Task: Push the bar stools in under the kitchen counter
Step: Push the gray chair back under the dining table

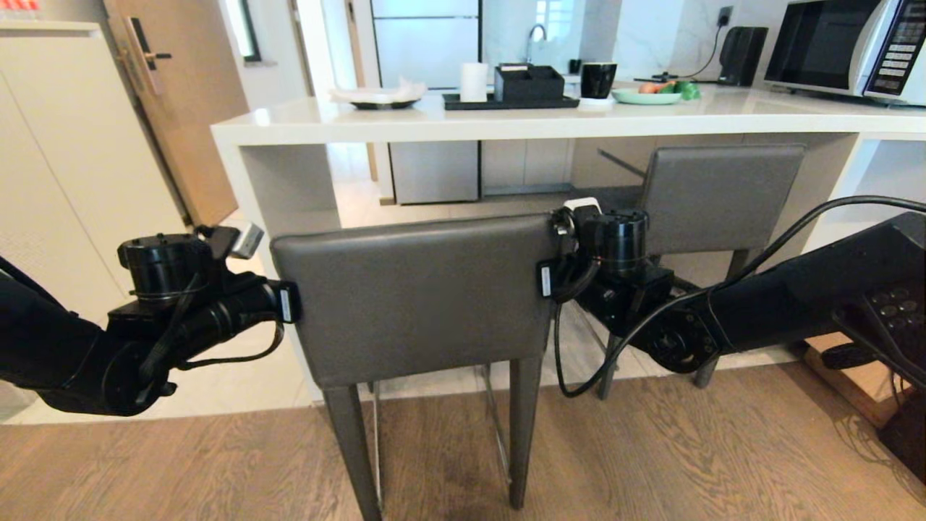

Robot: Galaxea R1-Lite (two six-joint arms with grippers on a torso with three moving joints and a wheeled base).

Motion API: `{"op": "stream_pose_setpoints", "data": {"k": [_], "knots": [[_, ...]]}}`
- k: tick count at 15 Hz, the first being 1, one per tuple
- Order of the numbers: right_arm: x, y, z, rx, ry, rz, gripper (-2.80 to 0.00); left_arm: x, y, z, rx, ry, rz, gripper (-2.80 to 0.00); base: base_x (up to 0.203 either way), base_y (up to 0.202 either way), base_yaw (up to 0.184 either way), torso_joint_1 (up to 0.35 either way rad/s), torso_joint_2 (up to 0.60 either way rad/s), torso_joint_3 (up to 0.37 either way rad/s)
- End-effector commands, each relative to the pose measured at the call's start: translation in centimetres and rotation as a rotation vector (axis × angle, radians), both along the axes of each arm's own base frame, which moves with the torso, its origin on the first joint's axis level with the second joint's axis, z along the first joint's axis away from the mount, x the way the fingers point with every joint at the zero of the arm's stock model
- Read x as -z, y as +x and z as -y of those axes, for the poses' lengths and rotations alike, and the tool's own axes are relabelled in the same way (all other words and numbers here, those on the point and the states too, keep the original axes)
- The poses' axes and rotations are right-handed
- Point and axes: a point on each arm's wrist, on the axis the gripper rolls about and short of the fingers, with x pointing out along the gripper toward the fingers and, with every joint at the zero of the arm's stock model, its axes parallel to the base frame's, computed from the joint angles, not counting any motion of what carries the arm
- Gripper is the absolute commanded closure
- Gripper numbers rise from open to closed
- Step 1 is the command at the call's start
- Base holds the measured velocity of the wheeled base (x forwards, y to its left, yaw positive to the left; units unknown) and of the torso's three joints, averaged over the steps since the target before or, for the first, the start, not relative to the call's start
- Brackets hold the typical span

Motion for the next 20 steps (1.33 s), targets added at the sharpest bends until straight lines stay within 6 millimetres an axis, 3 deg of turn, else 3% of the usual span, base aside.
{"op": "stream_pose_setpoints", "data": {"k": [1,9,16,20], "knots": [[0.0,-0.1,-0.4,-0.010,0.003,0.006,0.00,0.6,0.9,0.1,0.001,0.001,-0.004,0.00,0.000,0.000,0.000,0.000,0.00,0.000],[-0.8,-1.0,-1.3,-0.040,0.013,0.028,0.00,1.3,3.1,0.9,-0.018,0.009,0.009,0.00,0.000,0.000,0.000,0.000,0.00,0.000],[-1.2,-1.1,-0.6,-0.024,0.012,0.029,0.00,0.4,2.2,0.5,-0.028,0.005,0.020,0.00,0.000,0.000,0.000,0.000,0.00,0.000],[-1.5,-1.9,0.7,-0.003,0.008,0.018,0.00,0.4,-0.3,-1.9,-0.101,-0.004,-0.017,0.00,0.000,0.000,0.000,0.000,0.00,0.000]]}}
